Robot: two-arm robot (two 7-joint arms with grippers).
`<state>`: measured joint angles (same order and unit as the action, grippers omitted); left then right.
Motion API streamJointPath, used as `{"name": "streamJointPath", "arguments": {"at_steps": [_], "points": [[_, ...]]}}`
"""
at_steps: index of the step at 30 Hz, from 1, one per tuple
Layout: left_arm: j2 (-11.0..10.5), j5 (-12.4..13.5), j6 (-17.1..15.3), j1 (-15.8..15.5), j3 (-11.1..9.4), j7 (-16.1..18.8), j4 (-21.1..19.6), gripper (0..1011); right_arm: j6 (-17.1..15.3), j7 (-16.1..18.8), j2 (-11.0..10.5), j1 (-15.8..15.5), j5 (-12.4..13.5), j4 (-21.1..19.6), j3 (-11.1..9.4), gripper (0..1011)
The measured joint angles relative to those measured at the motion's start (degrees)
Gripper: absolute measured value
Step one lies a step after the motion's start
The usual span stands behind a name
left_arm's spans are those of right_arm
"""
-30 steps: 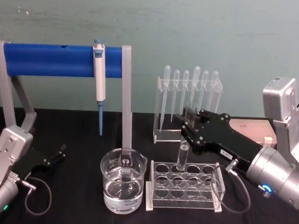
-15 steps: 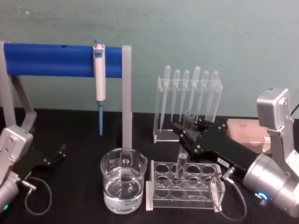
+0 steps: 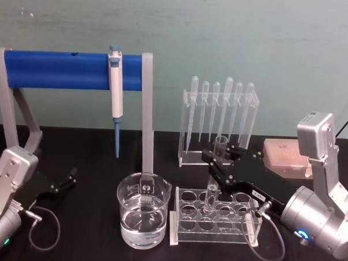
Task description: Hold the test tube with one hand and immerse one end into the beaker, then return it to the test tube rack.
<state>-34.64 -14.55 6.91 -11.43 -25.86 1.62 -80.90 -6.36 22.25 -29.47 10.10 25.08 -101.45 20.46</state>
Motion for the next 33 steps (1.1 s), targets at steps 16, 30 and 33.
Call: {"name": "streamJointPath", "arguments": {"at_steps": [16,30,33], "points": [[0.0,0.0,0.0,0.0,0.0,0.0,0.0,1000,2.42,0.79,1.27,-0.63,-0.98,3.18,0.1,228],[0.0,0.0,0.0,0.0,0.0,0.0,0.0,1000,5.43,1.7,2.26,-1.13,-2.43,5.75,0.25,228],[0.0,0.0,0.0,0.0,0.0,0.0,0.0,1000,5.92,1.78,2.48,-1.3,-2.66,6.22,0.24,228]]}}
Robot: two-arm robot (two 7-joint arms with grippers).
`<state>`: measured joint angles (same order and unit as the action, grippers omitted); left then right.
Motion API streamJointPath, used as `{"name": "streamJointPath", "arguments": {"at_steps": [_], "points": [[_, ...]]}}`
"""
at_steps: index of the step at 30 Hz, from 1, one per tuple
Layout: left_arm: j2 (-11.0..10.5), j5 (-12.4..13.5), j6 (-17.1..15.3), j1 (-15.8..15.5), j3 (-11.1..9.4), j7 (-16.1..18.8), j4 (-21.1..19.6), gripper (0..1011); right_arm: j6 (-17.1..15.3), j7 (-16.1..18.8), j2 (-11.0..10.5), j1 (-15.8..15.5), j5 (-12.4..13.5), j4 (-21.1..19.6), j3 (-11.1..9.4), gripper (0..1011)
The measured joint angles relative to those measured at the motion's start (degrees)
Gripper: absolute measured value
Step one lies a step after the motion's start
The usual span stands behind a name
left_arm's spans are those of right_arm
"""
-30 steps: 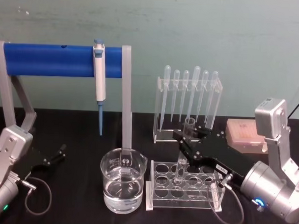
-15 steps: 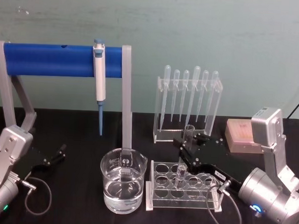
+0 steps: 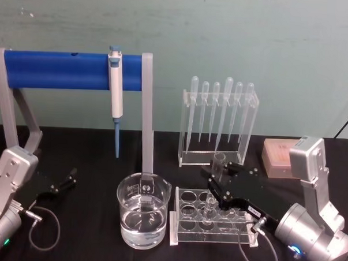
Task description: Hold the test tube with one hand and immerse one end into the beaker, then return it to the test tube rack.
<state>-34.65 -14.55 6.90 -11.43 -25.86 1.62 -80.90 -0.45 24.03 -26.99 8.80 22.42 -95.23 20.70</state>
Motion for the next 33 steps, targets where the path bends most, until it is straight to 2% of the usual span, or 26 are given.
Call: {"name": "streamJointPath", "arguments": {"at_steps": [6,19,29,30,32,33], "points": [[0.0,0.0,0.0,0.0,0.0,0.0,0.0,1000,0.52,0.25,0.35,-0.17,-0.56,0.79,-0.01,227],[0.0,0.0,0.0,0.0,0.0,0.0,0.0,1000,0.43,0.49,0.14,-0.04,-3.79,1.51,0.94,238],[0.0,0.0,0.0,0.0,0.0,0.0,0.0,1000,-0.55,0.78,0.04,0.19,-5.11,1.05,1.23,536],[0.0,0.0,0.0,0.0,0.0,0.0,0.0,1000,-0.77,0.79,-0.12,0.09,-5.12,0.4,1.09,600],[0.0,0.0,0.0,0.0,0.0,0.0,0.0,1000,-1.12,0.76,-0.34,-0.1,-5.17,-0.5,0.86,630],[0.0,0.0,0.0,0.0,0.0,0.0,0.0,1000,-1.53,0.67,-0.68,-0.46,-5.25,-1.61,0.54,700]]}}
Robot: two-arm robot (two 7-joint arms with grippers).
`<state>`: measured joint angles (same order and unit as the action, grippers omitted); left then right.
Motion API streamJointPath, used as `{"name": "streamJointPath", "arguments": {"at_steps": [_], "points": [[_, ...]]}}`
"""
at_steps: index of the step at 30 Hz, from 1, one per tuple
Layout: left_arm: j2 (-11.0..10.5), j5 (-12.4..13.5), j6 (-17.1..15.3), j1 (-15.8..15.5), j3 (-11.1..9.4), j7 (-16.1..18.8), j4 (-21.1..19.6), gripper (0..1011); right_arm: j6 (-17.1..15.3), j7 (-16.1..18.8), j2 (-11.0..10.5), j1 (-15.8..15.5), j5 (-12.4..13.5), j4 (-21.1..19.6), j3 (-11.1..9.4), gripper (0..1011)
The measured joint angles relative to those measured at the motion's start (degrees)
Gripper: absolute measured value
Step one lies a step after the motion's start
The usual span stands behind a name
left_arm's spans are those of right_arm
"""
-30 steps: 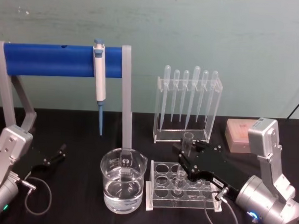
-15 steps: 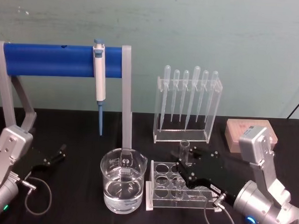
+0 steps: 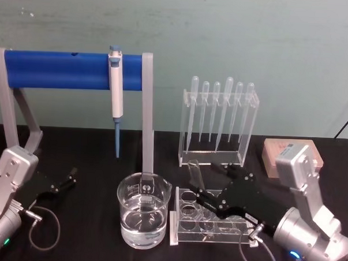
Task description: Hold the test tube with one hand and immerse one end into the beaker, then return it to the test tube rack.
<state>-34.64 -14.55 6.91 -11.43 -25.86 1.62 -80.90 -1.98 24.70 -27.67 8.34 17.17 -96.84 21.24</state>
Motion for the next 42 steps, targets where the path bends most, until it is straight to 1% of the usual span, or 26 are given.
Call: {"name": "streamJointPath", "arguments": {"at_steps": [2,4,7,8,9,10,12,13,14,16,17,19,20,21,22,25,26,28,29,30,31,34,36,37,40,42], "points": [[0.0,0.0,0.0,0.0,0.0,0.0,0.0,1000,-0.51,-0.41,-0.4,-0.53,-0.04,-1.32,-0.44,738],[0.0,0.0,0.0,0.0,0.0,0.0,0.0,1000,-1.74,-1.23,-1.16,-1.66,-0.05,-3.58,-1.3,812],[0.0,0.0,0.0,0.0,0.0,0.0,0.0,1000,-3.25,-2.22,-1.97,-2.99,-0.01,-6.01,-2.41,867],[0.0,0.0,0.0,0.0,0.0,0.0,0.0,1000,-4.09,-2.88,-2.51,-3.96,0.05,-7.59,-3.22,917],[0.0,0.0,0.0,0.0,0.0,0.0,0.0,1000,-4.48,-3.24,-2.76,-4.48,0.09,-8.34,-3.69,933],[0.0,0.0,0.0,0.0,0.0,0.0,0.0,1000,-5.02,-4.24,-3.14,-5.45,0.1,-9.71,-4.78,964],[0.0,0.0,0.0,0.0,0.0,0.0,0.0,1000,-5.34,-5.36,-3.33,-6.41,-0.05,-10.8,-6.0,1003],[0.0,0.0,0.0,0.0,0.0,0.0,0.0,1000,-5.37,-6.09,-3.31,-6.82,-0.2,-11.18,-6.66,1000],[0.0,0.0,0.0,0.0,0.0,0.0,0.0,1000,-5.37,-7.74,-3.06,-7.52,-0.69,-11.56,-7.98,1002],[0.0,0.0,0.0,0.0,0.0,0.0,0.0,1000,-5.36,-9.18,-2.59,-8.11,-1.08,-11.56,-9.16,1002],[0.0,0.0,0.0,0.0,0.0,0.0,0.0,1000,-5.16,-10.73,-1.97,-8.59,-1.51,-11.24,-10.3,1002],[0.0,0.0,0.0,0.0,0.0,0.0,0.0,1000,-4.7,-12.11,-1.19,-8.95,-1.89,-10.37,-11.33,1002],[0.0,0.0,0.0,0.0,0.0,0.0,0.0,1000,-3.92,-13.54,-0.25,-9.15,-2.29,-9.08,-12.21,1002],[0.0,0.0,0.0,0.0,0.0,0.0,0.0,1000,-3.49,-14.17,0.23,-9.2,-2.5,-8.37,-12.59,1002],[0.0,0.0,0.0,0.0,0.0,0.0,0.0,1000,-2.5,-15.53,1.24,-9.2,-3.09,-6.85,-13.17,1002],[0.0,0.0,0.0,0.0,0.0,0.0,0.0,1000,-1.24,-17.46,2.53,-8.98,-4.64,-4.67,-13.55,1002],[0.0,0.0,0.0,0.0,0.0,0.0,0.0,1000,-0.51,-18.82,3.26,-8.69,-6.04,-3.18,-13.57,1000],[0.0,0.0,0.0,0.0,0.0,0.0,0.0,1000,0.08,-20.05,3.89,-8.28,-7.58,-1.68,-13.38,1002],[0.0,0.0,0.0,0.0,0.0,0.0,0.0,1000,0.48,-20.84,4.38,-7.89,-8.97,-0.15,-13.0,1002],[0.0,0.0,0.0,0.0,0.0,0.0,0.0,1000,0.48,-20.84,4.38,-7.89,-8.97,-0.15,-13.0,1002],[0.0,0.0,0.0,0.0,0.0,0.0,0.0,1000,0.73,-21.3,4.77,-7.54,-10.14,1.18,-12.62,1002],[0.0,0.0,0.0,0.0,0.0,0.0,0.0,1000,1.34,-21.8,5.32,-6.89,-12.36,3.32,-11.77,1002],[0.0,0.0,0.0,0.0,0.0,0.0,0.0,1000,1.51,-21.91,5.52,-6.64,-13.29,4.17,-11.44,1002],[0.0,0.0,0.0,0.0,0.0,0.0,0.0,1000,1.75,-22.12,5.73,-6.46,-14.23,4.95,-11.11,1002],[0.0,0.0,0.0,0.0,0.0,0.0,0.0,1000,2.23,-22.34,6.08,-6.34,-15.76,5.84,-10.81,1002],[0.0,0.0,0.0,0.0,0.0,0.0,0.0,1000,2.45,-22.37,6.24,-6.33,-16.28,6.08,-10.8,1002]]}}
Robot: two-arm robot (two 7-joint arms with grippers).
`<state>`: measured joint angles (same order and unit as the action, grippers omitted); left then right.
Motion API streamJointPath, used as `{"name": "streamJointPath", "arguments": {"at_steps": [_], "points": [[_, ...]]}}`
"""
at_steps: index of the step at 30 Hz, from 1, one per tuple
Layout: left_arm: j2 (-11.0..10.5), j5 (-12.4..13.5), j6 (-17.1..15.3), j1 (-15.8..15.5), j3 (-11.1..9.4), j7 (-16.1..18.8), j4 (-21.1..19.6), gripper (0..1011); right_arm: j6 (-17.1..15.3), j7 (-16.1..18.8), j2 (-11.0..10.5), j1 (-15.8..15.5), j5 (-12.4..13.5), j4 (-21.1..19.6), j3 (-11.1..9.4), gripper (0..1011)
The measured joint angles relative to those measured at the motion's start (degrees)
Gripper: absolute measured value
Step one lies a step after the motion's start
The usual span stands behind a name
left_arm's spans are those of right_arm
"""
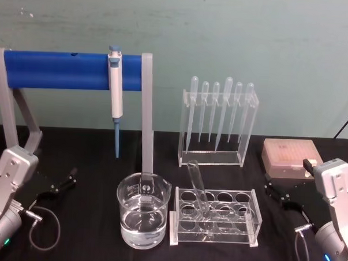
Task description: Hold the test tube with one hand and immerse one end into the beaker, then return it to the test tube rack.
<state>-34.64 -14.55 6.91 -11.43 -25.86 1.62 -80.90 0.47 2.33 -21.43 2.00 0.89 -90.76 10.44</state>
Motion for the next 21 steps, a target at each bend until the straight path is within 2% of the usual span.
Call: {"name": "streamJointPath", "arguments": {"at_steps": [7,21], "points": [[0.0,0.0,0.0,0.0,0.0,0.0,0.0,1000,1.34,0.15,0.72,-0.02,-1.57,0.44,-0.17,1000],[0.0,0.0,0.0,0.0,0.0,0.0,0.0,1000,1.25,0.33,0.62,0.01,-1.39,0.44,-0.12,1002]]}}
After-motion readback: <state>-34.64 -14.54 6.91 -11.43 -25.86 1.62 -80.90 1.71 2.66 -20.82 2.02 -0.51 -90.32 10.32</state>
